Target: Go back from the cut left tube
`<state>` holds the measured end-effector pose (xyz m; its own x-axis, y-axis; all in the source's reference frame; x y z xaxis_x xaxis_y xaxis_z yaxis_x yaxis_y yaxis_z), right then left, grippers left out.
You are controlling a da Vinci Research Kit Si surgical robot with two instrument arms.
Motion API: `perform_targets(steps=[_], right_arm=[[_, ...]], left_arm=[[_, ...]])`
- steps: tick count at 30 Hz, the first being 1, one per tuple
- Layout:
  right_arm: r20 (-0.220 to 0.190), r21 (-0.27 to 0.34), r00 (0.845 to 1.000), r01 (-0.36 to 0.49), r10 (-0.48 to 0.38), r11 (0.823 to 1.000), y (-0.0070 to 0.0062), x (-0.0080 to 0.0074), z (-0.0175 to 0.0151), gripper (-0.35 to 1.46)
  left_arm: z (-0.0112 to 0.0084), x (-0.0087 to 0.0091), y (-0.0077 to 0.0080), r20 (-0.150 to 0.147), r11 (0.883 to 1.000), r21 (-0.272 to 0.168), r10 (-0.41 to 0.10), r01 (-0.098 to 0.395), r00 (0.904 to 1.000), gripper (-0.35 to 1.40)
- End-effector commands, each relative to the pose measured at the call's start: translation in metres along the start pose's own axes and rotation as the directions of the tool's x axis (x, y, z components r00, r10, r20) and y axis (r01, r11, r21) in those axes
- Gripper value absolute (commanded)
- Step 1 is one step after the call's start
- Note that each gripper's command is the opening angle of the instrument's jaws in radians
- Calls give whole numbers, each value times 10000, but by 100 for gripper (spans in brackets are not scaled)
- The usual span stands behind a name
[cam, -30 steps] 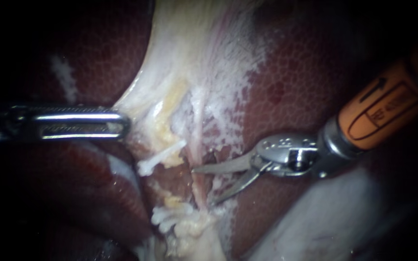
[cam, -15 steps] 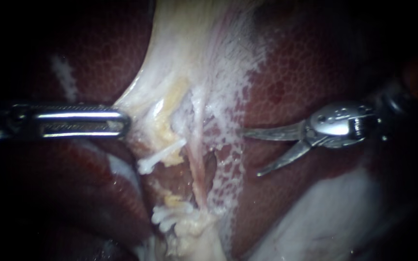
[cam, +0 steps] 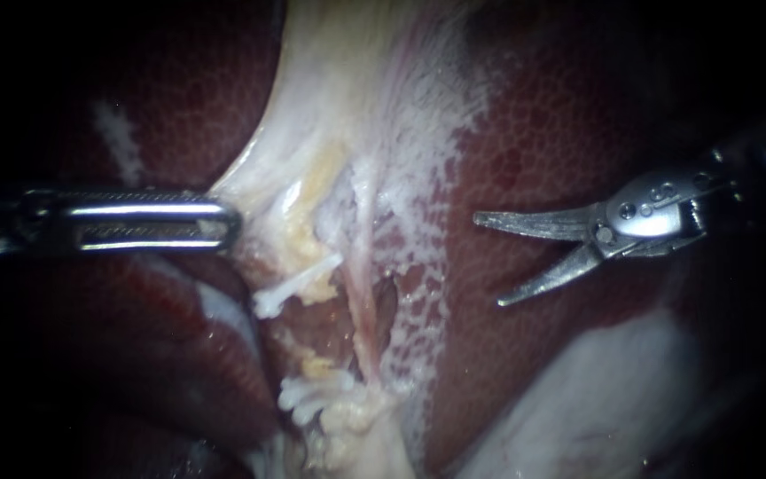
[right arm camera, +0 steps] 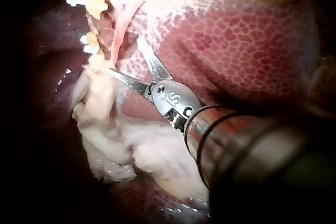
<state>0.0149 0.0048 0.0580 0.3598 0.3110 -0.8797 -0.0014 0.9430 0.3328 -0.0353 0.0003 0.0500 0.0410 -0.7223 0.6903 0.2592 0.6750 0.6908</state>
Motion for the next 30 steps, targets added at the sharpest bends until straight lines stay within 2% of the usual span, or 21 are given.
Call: perform_targets(steps=[1, 9, 16, 20, 30], right_arm=[[9, 13, 10000, 14, -14, 10000, 0, 0, 0, 140], [-15, -9, 10000, 67, -67, 10000, 0, 1, 2, 143], [-14, -15, 10000, 73, -73, 10000, -1, 0, 2, 143], [-15, -2, 10000, 78, -78, 10000, -1, -2, -1, 143], [-17, -61, 10000, 60, -60, 10000, 0, -6, -7, 143]], left_arm=[[0, 0, 1, 0, 10000, -2, -1, 1, 10000, -35], [12, 4, 7, 12, 10000, -45, 17, -17, 10000, -35], [41, 20, 18, 77, 9998, -192, 100, -98, 9999, -35], [59, 34, 29, -73, 9997, -159, 168, -169, 9998, -35], [68, 40, 36, -159, 9997, -166, 200, -203, 9997, -35]])
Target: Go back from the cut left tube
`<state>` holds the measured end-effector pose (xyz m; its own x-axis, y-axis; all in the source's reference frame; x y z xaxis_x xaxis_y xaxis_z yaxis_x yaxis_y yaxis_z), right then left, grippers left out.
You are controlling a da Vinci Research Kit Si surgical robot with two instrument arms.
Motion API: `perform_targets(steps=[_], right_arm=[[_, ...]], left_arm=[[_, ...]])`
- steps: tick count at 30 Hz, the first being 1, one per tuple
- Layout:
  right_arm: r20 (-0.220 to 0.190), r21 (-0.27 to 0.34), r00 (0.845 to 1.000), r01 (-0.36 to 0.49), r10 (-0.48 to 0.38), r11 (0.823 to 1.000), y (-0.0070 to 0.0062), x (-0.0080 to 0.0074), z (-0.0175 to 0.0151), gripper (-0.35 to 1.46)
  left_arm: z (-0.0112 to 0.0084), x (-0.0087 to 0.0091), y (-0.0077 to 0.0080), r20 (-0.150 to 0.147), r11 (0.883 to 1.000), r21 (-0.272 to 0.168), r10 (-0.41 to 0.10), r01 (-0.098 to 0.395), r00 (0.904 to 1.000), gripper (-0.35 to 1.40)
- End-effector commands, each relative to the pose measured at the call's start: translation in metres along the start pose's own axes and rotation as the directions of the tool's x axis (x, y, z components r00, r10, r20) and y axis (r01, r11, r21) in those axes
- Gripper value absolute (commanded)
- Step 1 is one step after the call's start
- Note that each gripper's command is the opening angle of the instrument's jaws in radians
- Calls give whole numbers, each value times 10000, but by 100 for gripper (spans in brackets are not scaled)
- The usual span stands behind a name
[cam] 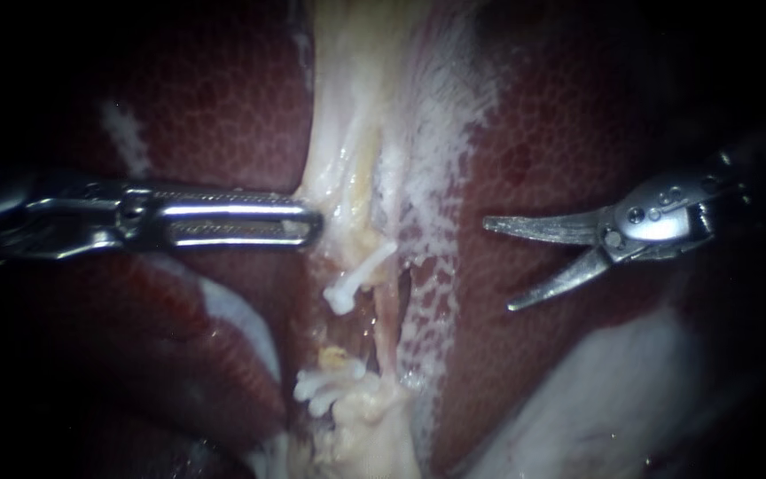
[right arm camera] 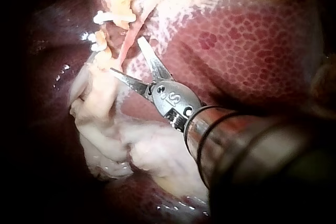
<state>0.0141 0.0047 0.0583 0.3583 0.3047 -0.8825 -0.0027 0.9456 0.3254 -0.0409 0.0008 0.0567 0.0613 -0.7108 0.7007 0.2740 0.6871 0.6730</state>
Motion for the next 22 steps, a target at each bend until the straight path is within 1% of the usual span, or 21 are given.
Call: perform_targets(steps=[1, 14, 19, 22], right_arm=[[0, -22, 10000, -9, 9, 10000, 0, 0, 0, 143], [-21, -51, 10000, -20, 20, 10000, 1, 0, 1, 143], [-19, -55, 10000, -22, 22, 10000, 1, 0, 2, 143], [-18, -57, 10000, -23, 23, 10000, 1, 0, 2, 143]], left_arm=[[0, 0, 0, -3, 10000, -3, -1, 1, 10000, -35], [1, 2, 1, -36, 10000, 13, 10, -10, 10000, -35], [3, 5, 0, -123, 10000, -11, 86, -86, 9999, -35], [3, 6, 0, -127, 10000, 15, 91, -91, 9999, -35]])
